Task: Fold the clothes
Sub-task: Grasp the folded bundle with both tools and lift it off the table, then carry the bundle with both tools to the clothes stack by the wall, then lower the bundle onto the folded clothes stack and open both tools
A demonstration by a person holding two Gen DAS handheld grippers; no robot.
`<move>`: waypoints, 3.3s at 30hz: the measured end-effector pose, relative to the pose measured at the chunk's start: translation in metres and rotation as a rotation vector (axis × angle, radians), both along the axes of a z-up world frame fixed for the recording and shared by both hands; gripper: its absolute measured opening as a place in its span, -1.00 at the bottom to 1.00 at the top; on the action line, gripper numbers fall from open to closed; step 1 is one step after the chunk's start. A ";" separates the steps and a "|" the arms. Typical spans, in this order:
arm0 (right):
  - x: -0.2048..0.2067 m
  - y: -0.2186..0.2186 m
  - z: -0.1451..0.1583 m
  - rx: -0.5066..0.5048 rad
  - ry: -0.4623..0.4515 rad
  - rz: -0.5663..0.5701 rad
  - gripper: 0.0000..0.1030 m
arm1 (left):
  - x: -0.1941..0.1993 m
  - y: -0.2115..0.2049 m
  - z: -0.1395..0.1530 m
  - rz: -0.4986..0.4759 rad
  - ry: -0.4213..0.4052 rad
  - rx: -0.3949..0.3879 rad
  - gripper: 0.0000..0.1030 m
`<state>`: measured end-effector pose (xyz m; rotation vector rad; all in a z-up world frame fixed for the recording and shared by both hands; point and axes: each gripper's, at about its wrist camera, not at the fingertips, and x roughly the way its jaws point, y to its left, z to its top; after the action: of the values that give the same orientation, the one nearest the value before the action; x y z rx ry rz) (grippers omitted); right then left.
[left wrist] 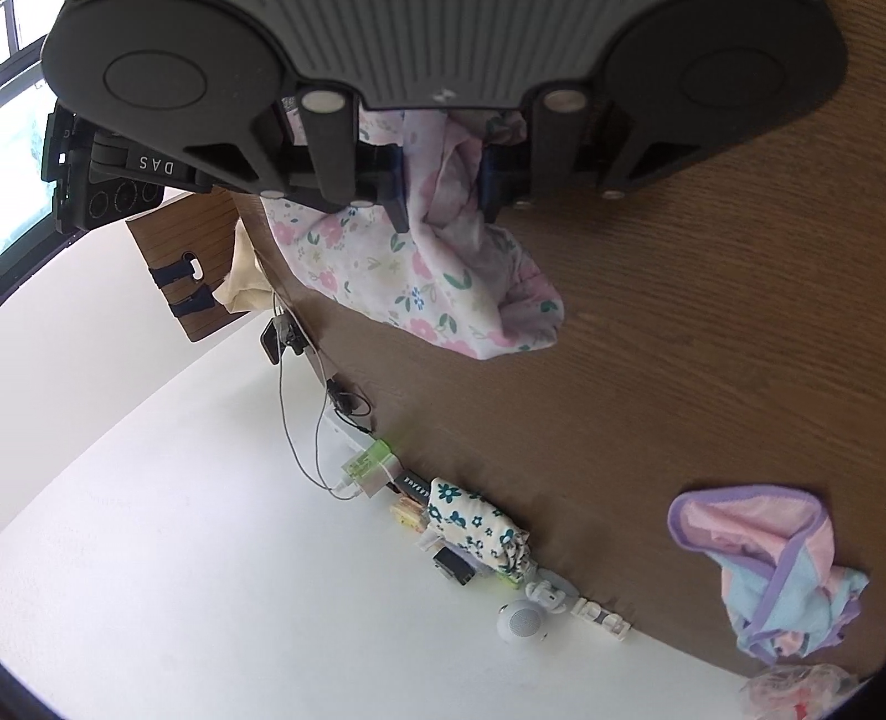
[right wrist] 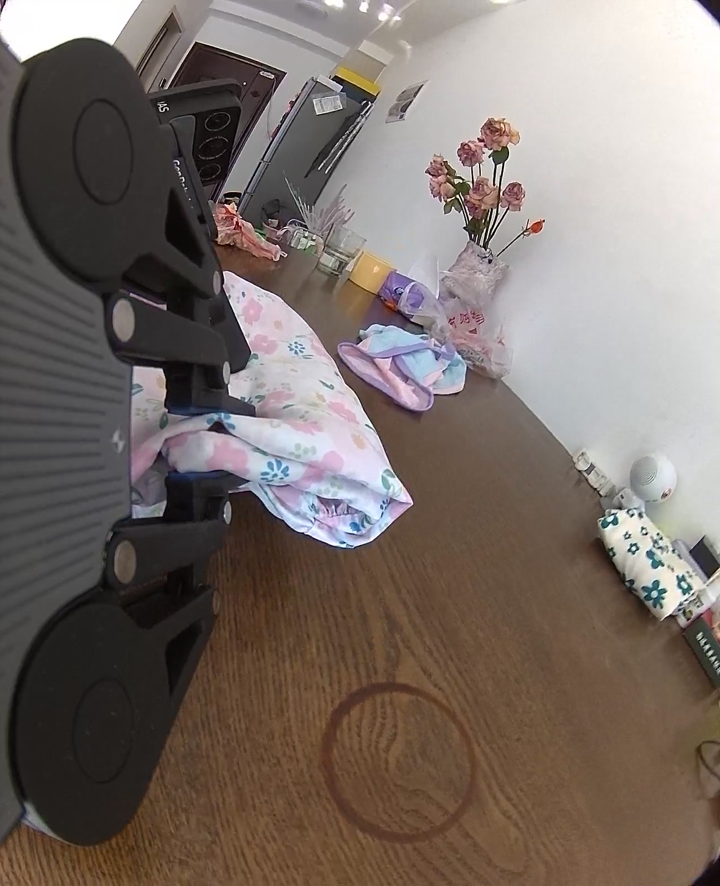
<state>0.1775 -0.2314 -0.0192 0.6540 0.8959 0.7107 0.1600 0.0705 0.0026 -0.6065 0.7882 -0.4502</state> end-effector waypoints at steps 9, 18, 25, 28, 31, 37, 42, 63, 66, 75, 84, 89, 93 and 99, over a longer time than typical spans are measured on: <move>0.022 -0.013 0.059 -0.014 -0.166 -0.032 -0.70 | 0.049 -0.019 0.055 -0.019 -0.135 0.043 -0.58; 0.106 -0.024 0.104 -0.047 -0.241 -0.072 -0.70 | 0.118 -0.037 0.101 -0.029 -0.237 0.073 -0.58; 0.193 -0.025 0.125 -0.082 -0.268 -0.110 -0.70 | 0.222 -0.046 0.109 -0.010 -0.240 0.070 -0.58; 0.241 -0.020 0.118 -0.094 -0.252 -0.128 -0.70 | 0.273 -0.045 0.099 -0.001 -0.222 0.064 -0.58; 0.292 -0.017 0.104 -0.104 -0.233 -0.139 -0.70 | 0.326 -0.044 0.087 0.003 -0.189 0.063 -0.58; 0.377 -0.012 0.068 -0.108 -0.191 -0.157 -0.70 | 0.410 -0.036 0.051 0.024 -0.133 0.053 -0.58; 0.431 -0.008 0.039 -0.125 -0.159 -0.166 -0.70 | 0.454 -0.034 0.019 0.040 -0.088 0.039 -0.58; 0.446 -0.015 0.032 -0.275 -0.261 -0.248 0.18 | 0.446 -0.037 0.030 0.117 -0.229 0.327 0.44; 0.430 -0.013 0.053 -0.343 -0.423 -0.305 0.07 | 0.437 -0.045 0.044 0.156 -0.324 0.388 -0.26; 0.453 0.038 0.047 -0.518 -0.486 -0.273 -0.66 | 0.457 -0.079 0.027 0.130 -0.278 0.504 -0.92; 0.446 0.034 0.034 -0.474 -0.489 -0.285 -0.59 | 0.453 -0.072 0.022 0.140 -0.317 0.509 -0.73; 0.410 0.028 0.051 -0.461 -0.583 -0.294 0.57 | 0.413 -0.074 0.038 0.210 -0.413 0.560 0.62; 0.378 0.030 0.056 -0.514 -0.664 -0.300 0.99 | 0.383 -0.084 0.039 0.276 -0.465 0.695 0.99; 0.363 0.034 0.050 -0.580 -0.622 -0.304 0.99 | 0.365 -0.083 0.029 0.284 -0.407 0.721 1.00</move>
<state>0.5406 -0.1979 0.0312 0.0278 0.3737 0.3144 0.5249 -0.0129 0.0317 0.0563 0.4154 -0.0046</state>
